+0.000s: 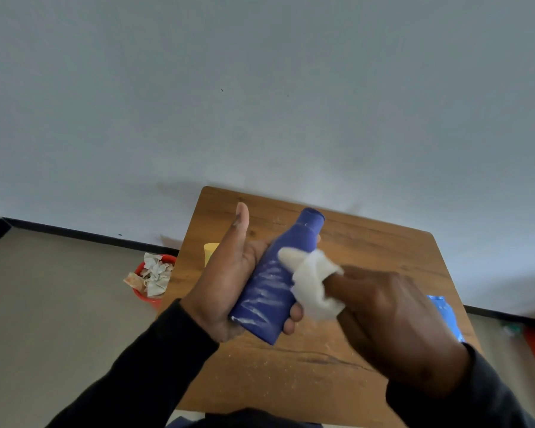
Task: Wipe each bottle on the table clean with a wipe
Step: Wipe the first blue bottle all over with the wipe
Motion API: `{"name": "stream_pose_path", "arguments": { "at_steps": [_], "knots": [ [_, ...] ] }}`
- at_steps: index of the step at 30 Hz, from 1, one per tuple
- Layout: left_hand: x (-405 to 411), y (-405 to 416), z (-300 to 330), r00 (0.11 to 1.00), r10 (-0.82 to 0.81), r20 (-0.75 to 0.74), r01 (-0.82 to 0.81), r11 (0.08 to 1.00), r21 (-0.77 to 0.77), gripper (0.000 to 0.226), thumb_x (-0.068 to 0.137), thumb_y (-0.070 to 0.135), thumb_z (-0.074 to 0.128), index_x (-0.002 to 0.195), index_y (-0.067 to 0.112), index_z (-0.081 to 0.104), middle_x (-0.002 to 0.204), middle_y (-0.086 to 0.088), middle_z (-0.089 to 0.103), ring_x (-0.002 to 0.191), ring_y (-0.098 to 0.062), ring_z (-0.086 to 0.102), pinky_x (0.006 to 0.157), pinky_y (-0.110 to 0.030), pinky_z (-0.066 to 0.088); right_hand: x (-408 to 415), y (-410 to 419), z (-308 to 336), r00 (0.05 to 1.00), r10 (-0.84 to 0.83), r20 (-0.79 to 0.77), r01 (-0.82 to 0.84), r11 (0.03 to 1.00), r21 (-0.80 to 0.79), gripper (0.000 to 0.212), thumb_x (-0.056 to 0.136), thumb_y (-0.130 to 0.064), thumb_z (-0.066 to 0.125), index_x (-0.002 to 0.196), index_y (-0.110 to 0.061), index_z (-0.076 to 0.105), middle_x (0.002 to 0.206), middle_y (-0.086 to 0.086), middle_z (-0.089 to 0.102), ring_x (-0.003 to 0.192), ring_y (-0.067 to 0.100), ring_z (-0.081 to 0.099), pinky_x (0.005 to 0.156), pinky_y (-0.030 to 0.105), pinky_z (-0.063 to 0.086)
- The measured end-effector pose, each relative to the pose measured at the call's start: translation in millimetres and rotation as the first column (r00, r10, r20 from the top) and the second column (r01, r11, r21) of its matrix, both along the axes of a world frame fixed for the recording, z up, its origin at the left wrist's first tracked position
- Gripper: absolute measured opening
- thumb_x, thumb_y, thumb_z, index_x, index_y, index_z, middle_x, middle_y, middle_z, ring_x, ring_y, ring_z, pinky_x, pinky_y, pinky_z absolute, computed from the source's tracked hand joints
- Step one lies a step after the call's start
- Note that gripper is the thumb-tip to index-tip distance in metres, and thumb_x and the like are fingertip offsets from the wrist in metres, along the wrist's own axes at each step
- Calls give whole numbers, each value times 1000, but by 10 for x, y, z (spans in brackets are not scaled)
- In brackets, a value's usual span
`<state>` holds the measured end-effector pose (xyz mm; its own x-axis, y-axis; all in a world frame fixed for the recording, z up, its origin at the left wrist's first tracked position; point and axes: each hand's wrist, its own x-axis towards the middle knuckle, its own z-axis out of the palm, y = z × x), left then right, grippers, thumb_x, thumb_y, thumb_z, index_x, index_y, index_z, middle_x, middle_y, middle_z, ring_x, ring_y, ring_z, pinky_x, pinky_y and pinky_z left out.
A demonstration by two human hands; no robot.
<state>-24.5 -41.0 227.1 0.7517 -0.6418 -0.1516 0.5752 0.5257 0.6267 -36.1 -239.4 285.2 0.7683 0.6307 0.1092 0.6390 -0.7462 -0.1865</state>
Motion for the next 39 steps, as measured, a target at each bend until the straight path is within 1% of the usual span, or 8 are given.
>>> {"name": "stream_pose_path", "arguments": {
  "at_steps": [2,6,10,14,18,22,27,39],
  "knots": [
    [2,0,-2,1000,15,-4,-15,1000,-16,101,86,85,16,139,8,54,86,-20,62,59,-27,62,54,-34,54,37,-38,47,997,-70,44,70,998,2,14,84,-28,41,95,-31,49,67,-11,56,45,17,42,41,18,26],
    [9,-23,-6,999,50,-14,-50,998,30,102,85,86,16,141,9,53,94,-19,58,64,-29,61,56,-36,53,-95,22,-29,998,38,-46,-37,999,9,33,80,-23,40,108,-34,54,78,-9,66,56,24,60,44,30,44],
    [20,-20,-13,998,62,-16,-62,998,-12,99,89,83,18,145,7,48,89,-18,63,62,-27,62,56,-36,55,19,-48,16,998,-50,28,49,998,50,13,84,-26,42,94,-31,48,67,-13,51,47,18,45,43,25,34],
    [48,-44,-46,992,129,-17,-128,991,48,99,89,84,19,141,7,54,93,-17,56,78,-28,56,71,-38,50,-118,40,-20,996,69,-55,-66,997,47,24,80,-23,44,100,-33,53,73,-10,61,52,22,55,43,29,41],
    [50,-38,-27,994,108,-24,-108,994,-9,97,89,82,20,144,8,51,92,-17,62,66,-28,61,60,-37,55,10,-12,63,997,-74,3,74,997,32,12,83,-26,42,91,-31,49,67,-16,43,46,1,32,46,11,20],
    [57,-59,-18,987,155,-33,-155,988,6,97,90,82,20,140,7,56,90,-18,61,77,-29,59,71,-39,51,-166,81,19,997,36,-63,-33,998,52,24,79,-23,42,99,-33,51,70,-10,60,50,18,54,41,28,37],
    [52,-82,-32,977,210,-38,-208,977,38,90,92,78,23,140,8,55,95,-20,61,71,-31,61,62,-37,55,-40,14,31,994,-113,3,113,993,26,14,84,-29,41,94,-32,50,66,-9,60,46,14,45,43,22,28],
    [-29,-183,8,959,281,-47,-274,955,114,88,93,77,29,138,7,55,96,-20,54,79,-27,61,74,-38,52,-204,143,1,999,-33,-39,33,999,-10,19,80,-29,43,98,-34,47,62,-9,57,45,19,51,38,31,39]
  ]
}}
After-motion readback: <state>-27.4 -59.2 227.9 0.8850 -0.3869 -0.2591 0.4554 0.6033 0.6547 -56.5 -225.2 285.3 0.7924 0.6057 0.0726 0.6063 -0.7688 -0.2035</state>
